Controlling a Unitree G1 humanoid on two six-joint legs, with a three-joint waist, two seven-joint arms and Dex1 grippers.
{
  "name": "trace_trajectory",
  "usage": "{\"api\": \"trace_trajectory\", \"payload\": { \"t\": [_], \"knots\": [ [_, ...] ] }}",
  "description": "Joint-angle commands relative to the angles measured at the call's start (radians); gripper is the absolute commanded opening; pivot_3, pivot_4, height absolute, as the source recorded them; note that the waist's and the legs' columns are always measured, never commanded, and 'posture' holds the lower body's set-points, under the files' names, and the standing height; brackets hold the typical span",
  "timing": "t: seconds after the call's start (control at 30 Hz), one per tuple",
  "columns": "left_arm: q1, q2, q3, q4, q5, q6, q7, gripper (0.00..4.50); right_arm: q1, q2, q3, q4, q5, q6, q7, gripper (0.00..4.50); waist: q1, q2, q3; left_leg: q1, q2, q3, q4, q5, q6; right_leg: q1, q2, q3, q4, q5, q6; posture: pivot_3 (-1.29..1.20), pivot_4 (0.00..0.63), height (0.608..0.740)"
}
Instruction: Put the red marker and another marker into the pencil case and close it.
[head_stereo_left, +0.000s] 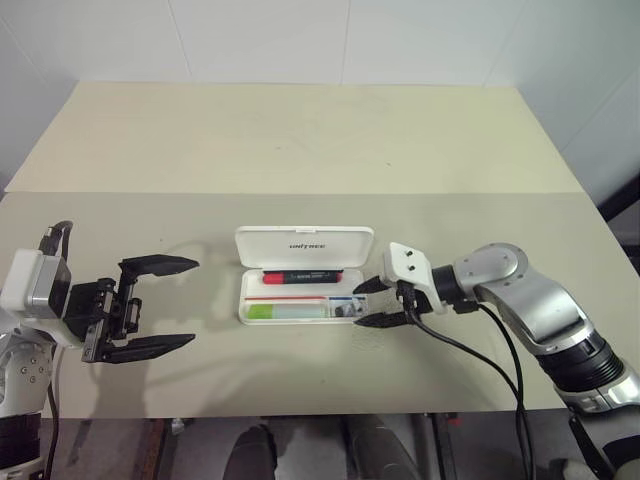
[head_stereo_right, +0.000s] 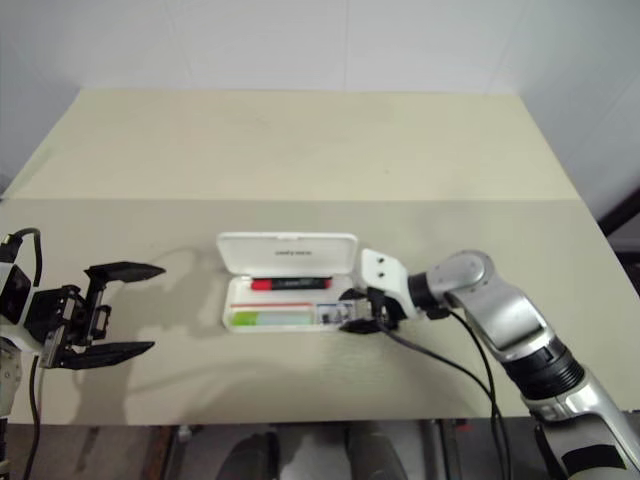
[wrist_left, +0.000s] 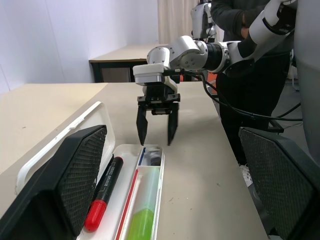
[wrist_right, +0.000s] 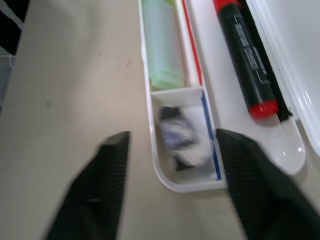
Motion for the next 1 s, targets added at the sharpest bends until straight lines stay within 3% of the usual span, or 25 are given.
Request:
{"api": "trace_trajectory", "payload": {
  "t": [0.03, 0.07, 0.1, 0.27, 0.5, 0.63, 1.0],
  "knots": [
    [-0.011, 0.007, 0.006, -0.006, -0.004, -0.015, -0.06, 4.5, -0.001, -0.01, -0.033, -0.046, 0.02, 0.014, 0.007, 4.01, 0.0, 0.0, 0.0, 0.0, 0.0, 0.0, 0.0, 0.0, 0.0, 0.0, 0.0, 0.0, 0.0, 0.0, 0.0, 0.0, 0.15, 0.74],
    [-0.011, 0.007, 0.005, -0.007, -0.004, -0.016, -0.059, 4.5, 0.0, -0.011, -0.035, -0.049, 0.022, 0.015, 0.007, 4.38, 0.0, 0.0, 0.0, 0.0, 0.0, 0.0, 0.001, 0.0, 0.0, 0.0, 0.0, 0.0, 0.001, 0.0, 0.0, 0.0, 0.15, 0.74],
    [-0.012, 0.006, 0.005, -0.005, -0.004, -0.017, -0.059, 4.5, 0.001, -0.011, -0.035, -0.052, 0.023, 0.017, 0.007, 4.45, 0.0, 0.0, 0.0, 0.0, 0.0, 0.0, 0.002, 0.0, 0.0, 0.0, 0.0, 0.0, 0.002, 0.0, 0.0, 0.0, 0.15, 0.74],
    [-0.023, -0.001, 0.008, 0.003, 0.0, -0.027, -0.04, 4.5, 0.004, -0.03, -0.079, -0.102, 0.064, 0.043, 0.014, 4.45, 0.0, 0.0, 0.0, 0.0, 0.0, 0.0, 0.004, 0.0, 0.0, 0.0, 0.0, 0.0, 0.003, 0.0, 0.0, 0.0, 0.15, 0.74],
    [-0.1, -0.026, 0.015, 0.053, 0.016, -0.048, 0.027, 4.5, 0.013, -0.028, -0.233, -0.199, 0.228, 0.115, -0.003, 4.45, 0.003, 0.0, 0.0, 0.0, 0.0, -0.001, 0.007, 0.0, 0.001, 0.001, 0.001, -0.001, 0.004, 0.0, 0.0, 0.0, 0.15, 0.74],
    [-0.176, -0.037, 0.002, 0.128, 0.078, -0.064, 0.104, 4.5, 0.049, -0.005, -0.341, -0.231, 0.301, 0.086, -0.04, 4.45, 0.012, -0.001, 0.0, 0.0, 0.0, -0.002, 0.009, 0.0, 0.001, 0.002, 0.001, -0.002, 0.004, 0.0, 0.0, 0.0, 0.15, 0.74],
    [-0.401, -0.047, -0.057, 0.392, 0.189, -0.076, 0.162, 4.5, 0.132, 0.008, -0.462, -0.274, 0.378, 0.05, -0.14, 4.45, 0.026, -0.001, 0.0, 0.0, 0.0, -0.002, 0.01, 0.0, 0.001, 0.003, 0.001, -0.002, 0.005, 0.001, 0.001, 0.0, 0.15, 0.74]
  ]
}}
